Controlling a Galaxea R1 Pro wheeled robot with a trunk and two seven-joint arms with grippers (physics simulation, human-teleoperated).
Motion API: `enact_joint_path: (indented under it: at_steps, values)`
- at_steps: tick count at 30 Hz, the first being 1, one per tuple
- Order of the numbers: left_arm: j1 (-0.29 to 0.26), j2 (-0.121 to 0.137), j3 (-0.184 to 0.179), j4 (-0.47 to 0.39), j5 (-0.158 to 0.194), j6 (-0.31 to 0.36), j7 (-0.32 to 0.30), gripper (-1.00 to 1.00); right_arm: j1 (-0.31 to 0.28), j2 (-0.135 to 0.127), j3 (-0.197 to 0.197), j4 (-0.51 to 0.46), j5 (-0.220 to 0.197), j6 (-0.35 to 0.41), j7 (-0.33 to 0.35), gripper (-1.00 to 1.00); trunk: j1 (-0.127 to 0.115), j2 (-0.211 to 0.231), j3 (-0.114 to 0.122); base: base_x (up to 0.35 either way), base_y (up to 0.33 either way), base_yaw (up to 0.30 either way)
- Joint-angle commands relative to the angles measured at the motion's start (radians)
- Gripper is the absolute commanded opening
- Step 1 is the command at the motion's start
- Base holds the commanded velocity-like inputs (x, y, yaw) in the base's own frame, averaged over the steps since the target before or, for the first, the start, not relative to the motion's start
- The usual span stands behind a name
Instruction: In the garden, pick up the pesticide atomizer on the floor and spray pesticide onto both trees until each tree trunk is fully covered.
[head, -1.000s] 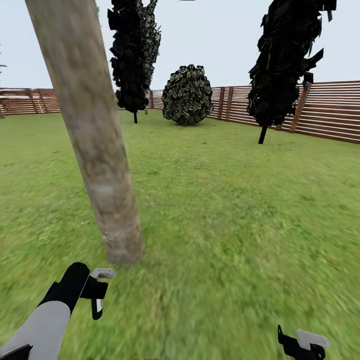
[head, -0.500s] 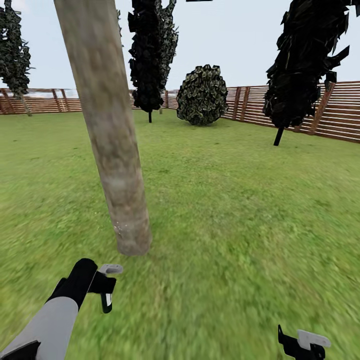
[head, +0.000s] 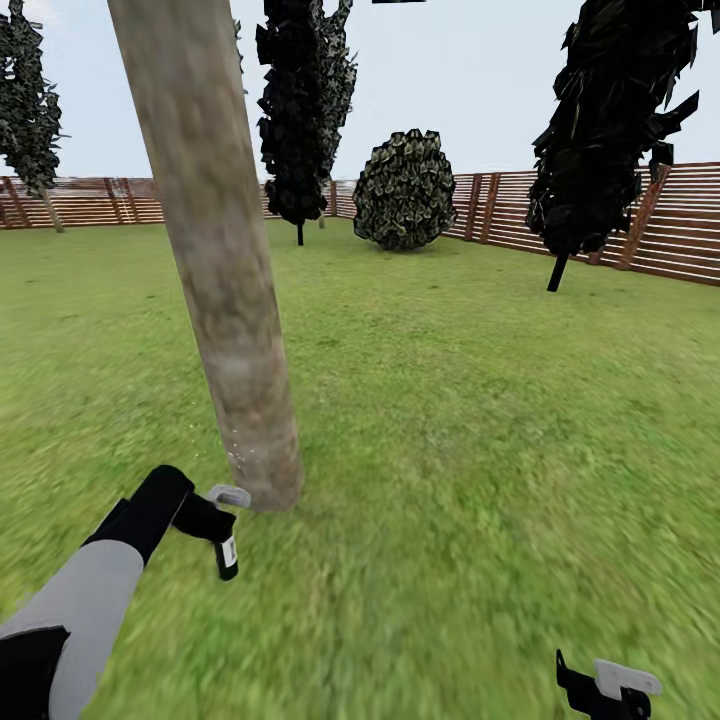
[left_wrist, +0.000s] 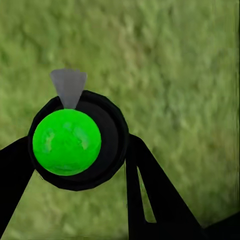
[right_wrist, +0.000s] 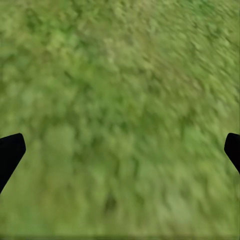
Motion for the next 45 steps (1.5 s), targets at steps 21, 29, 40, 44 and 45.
enact_joint_path:
  at_steps: [21,29,40,44,45]
  values:
    - [-0.149,0.115,-0.054,0.003,-0.055,0.057,-0.172,-1.00,-0.001,0.000,-0.003,0.002,0.011,-0.004,-0.006,1.00,0.000,0.000,-0.001,0.000,0.000,0.000]
    - [-0.150,0.116,-0.056,-0.005,-0.085,0.057,-0.185,-1.00,-0.001,0.000,-0.003,0.002,0.011,-0.004,-0.006,1.00,0.000,0.000,-0.001,-0.040,0.000,0.000]
    - [-0.227,0.101,-0.065,0.003,-0.087,0.059,-0.191,-1.00,-0.001,0.000,-0.003,0.002,0.012,-0.004,-0.006,1.00,0.000,0.000,-0.001,-0.108,0.000,0.000]
    - [-0.238,0.148,-0.065,0.005,-0.087,0.058,-0.191,-1.00,-0.001,0.000,-0.003,0.002,0.012,-0.004,-0.006,1.00,0.000,0.000,-0.001,0.000,0.000,0.000]
    - [-0.238,0.154,-0.066,0.005,-0.086,0.057,-0.192,-1.00,-0.001,0.000,-0.003,0.002,0.011,-0.004,-0.006,1.00,0.000,0.000,-0.001,0.000,0.000,0.000]
